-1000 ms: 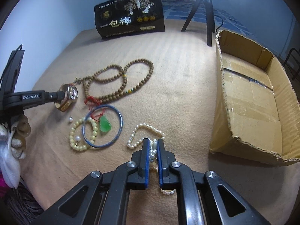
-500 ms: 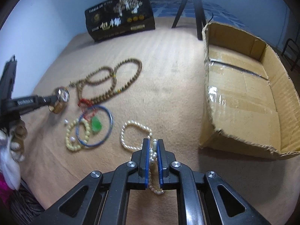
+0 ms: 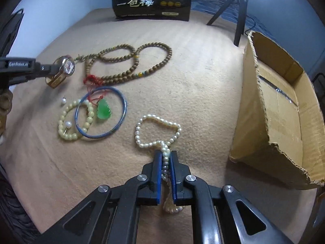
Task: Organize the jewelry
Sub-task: 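Carry the watch and pearl necklace over the cardboard box with both tools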
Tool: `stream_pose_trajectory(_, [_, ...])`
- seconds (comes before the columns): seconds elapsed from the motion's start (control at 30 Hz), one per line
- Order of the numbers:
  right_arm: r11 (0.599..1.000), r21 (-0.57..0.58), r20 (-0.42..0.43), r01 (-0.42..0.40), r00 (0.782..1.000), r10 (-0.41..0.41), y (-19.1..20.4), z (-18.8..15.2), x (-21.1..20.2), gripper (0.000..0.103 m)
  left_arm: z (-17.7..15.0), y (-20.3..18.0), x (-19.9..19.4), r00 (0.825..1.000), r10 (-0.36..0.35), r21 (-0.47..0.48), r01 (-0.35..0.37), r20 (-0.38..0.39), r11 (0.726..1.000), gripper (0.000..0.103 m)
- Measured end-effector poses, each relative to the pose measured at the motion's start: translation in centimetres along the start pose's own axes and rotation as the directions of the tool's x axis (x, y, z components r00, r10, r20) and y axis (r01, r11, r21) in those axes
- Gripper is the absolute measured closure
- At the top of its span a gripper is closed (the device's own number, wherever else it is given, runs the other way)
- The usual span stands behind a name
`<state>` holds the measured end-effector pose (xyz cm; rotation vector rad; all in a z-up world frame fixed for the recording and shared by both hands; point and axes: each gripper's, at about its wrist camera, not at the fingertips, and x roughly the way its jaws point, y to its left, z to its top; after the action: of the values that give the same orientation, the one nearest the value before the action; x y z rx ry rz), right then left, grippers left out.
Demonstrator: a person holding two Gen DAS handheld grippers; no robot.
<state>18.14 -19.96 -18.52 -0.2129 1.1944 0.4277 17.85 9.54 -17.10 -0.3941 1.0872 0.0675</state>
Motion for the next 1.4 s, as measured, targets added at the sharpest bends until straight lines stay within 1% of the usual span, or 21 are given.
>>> stream_pose_trajectory(0.1, [1.000, 0.013, 0.024, -0.015, 1.000, 0.014, -0.2, 0.0, -0.9, 0.098, 0.1, -0.4, -0.6, 1.000, -0.016, 0.000, 0.016, 0.011, 1.000, 0.094])
stream_pose_trajectory(0.3, [0.997, 0.055, 0.125, -0.055, 0.991, 0.048, -0.9, 0.5, -5.0, 0.098, 0.0, -2.2, -2.3, 0.997, -0.065, 0.017, 0.065, 0.034, 0.998, 0.094])
stream_pose_trajectory(0.53, [0.991, 0.092, 0.261, -0.093, 0.963, 0.066, -2.0, 1.6, -9.8, 0.098, -0.4, -5.9, -4.4, 0.990, -0.129, 0.080, 0.124, 0.061, 0.989, 0.094])
stream_pose_trajectory(0.77, [0.987, 0.126, 0.347, -0.099, 0.936, 0.050, -3.9, 2.5, -12.6, 0.098, -0.6, -10.6, -5.7, 0.976, -0.206, 0.140, 0.196, 0.064, 0.971, 0.094])
stream_pose_trajectory(0.87, [0.985, 0.150, 0.366, -0.085, 0.930, 0.025, -5.0, 2.6, -13.2, 0.098, -0.8, -13.0, -5.9, 0.971, -0.230, 0.174, 0.216, 0.060, 0.961, 0.094])
stream_pose_trajectory(0.97, [0.979, 0.190, 0.380, -0.075, 0.925, -0.003, -7.0, 2.9, -13.8, 0.098, -1.1, -15.3, -5.7, 0.966, -0.253, 0.198, 0.239, 0.047, 0.951, 0.094])
stream_pose_trajectory(1.13, [0.967, 0.247, 0.396, -0.060, 0.917, -0.044, -10.1, 3.2, -14.5, 0.098, -1.9, -19.3, -4.4, 0.959, -0.284, 0.238, 0.274, 0.010, 0.932, 0.094])
stream_pose_trajectory(1.23, [0.960, 0.275, 0.395, -0.050, 0.916, -0.065, -11.9, 3.5, -14.5, 0.098, -2.3, -21.6, -3.3, 0.956, -0.294, 0.255, 0.288, -0.015, 0.923, 0.094])
stream_pose_trajectory(1.4, [0.946, 0.321, 0.385, -0.046, 0.919, -0.086, -14.4, 3.9, -13.9, 0.098, -2.6, -24.8, -2.0, 0.954, -0.300, 0.284, 0.296, -0.030, 0.912, 0.094])
